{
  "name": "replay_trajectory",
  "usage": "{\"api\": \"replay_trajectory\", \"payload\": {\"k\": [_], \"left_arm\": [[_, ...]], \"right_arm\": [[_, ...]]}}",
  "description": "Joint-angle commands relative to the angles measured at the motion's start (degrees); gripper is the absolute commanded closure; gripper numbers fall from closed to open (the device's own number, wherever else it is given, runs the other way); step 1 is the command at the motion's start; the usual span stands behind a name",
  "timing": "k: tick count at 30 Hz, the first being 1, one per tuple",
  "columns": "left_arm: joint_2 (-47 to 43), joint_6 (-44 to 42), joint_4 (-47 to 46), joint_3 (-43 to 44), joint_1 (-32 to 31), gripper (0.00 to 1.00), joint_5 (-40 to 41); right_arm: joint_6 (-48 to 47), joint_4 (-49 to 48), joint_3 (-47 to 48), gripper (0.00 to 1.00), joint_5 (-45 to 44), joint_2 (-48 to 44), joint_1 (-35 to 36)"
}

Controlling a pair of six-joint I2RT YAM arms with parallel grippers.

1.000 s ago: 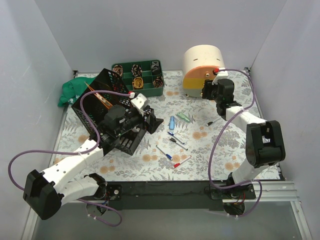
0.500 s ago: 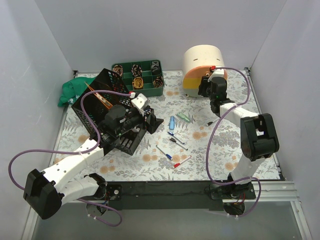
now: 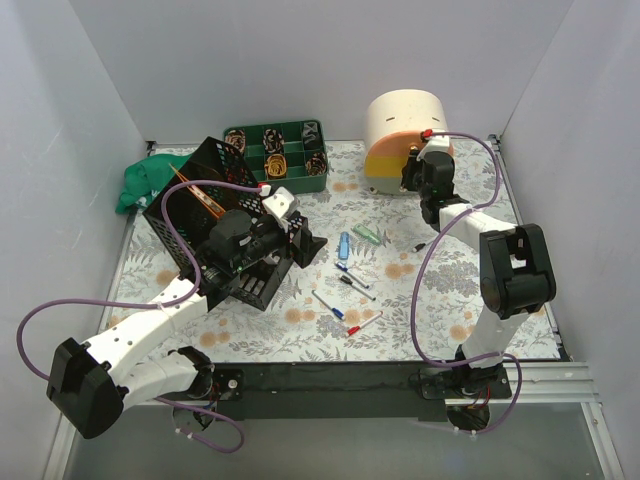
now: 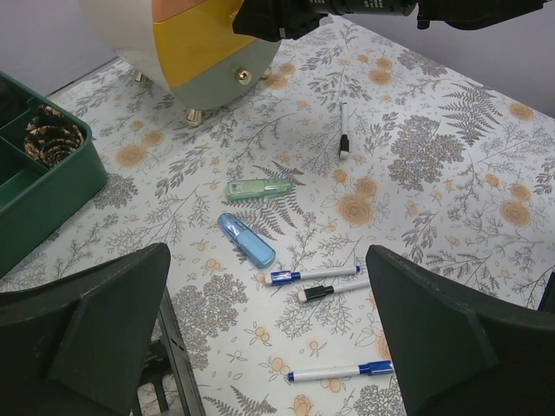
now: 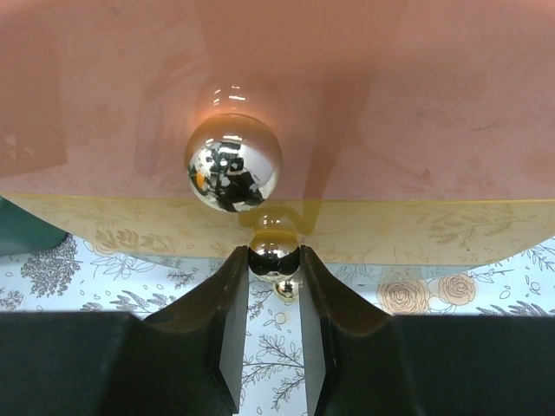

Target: Organize the desk

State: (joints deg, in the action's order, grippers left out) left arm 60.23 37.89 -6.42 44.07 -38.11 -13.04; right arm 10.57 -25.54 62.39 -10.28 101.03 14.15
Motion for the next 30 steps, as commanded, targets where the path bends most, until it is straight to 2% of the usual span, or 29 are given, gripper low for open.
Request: {"api": "replay_trajectory", "payload": {"k": [1, 7, 12, 19, 21, 24, 25, 27, 29, 30], "left_arm": [[-0.81, -0.80, 0.53, 1.80, -0.30, 0.02, 0.20], [-1.07, -0.97, 0.53, 1.80, -0.30, 0.02, 0.21], [-1.34, -0.80, 0.53, 1.80, -0.39, 0.02, -0.14], [-1.34, -0.27, 0.44, 1.98, -0.56, 0.02, -0.85], [-1.08, -0.27, 0.53, 1.98, -0.65, 0.02, -0.85], [-1.16, -0.36, 0.53, 1.98, -0.65, 0.02, -0.41], [-1.34, -0.45, 0.53, 1.89, -0.65, 0.02, -0.32], [-1.43, -0.45, 0.61, 1.98, -0.65, 0.02, -0.23], [-1.87, -0.53, 0.53, 1.98, -0.65, 0.02, -0.15], [-1.95, -0.54, 0.53, 1.98, -0.65, 0.02, -0.06]], "right_arm": [[0.51, -2.85, 1.16, 0.81, 1.49, -0.05, 0.17], [1.12, -3.29, -3.85, 0.85, 3.86, -4.96, 0.17], [1.56, -2.76, -11.31, 0.87, 7.64, -12.78, 0.26], [-0.37, -1.01, -20.99, 0.82, 9.84, -20.96, 0.26], [-0.28, -1.00, -22.31, 0.77, 11.85, -22.02, 0.17], [-0.63, -0.39, -22.14, 0.57, 13.18, -22.37, 0.17], [-1.33, -0.13, -21.79, 0.45, 13.36, -22.28, 0.26], [-2.13, 0.49, -21.26, 0.31, 13.80, -22.72, 0.17], [-4.14, 1.01, -21.34, 0.19, 14.50, -24.03, 0.17], [-5.02, 1.11, -21.78, 0.17, 14.85, -24.65, 0.17]]}}
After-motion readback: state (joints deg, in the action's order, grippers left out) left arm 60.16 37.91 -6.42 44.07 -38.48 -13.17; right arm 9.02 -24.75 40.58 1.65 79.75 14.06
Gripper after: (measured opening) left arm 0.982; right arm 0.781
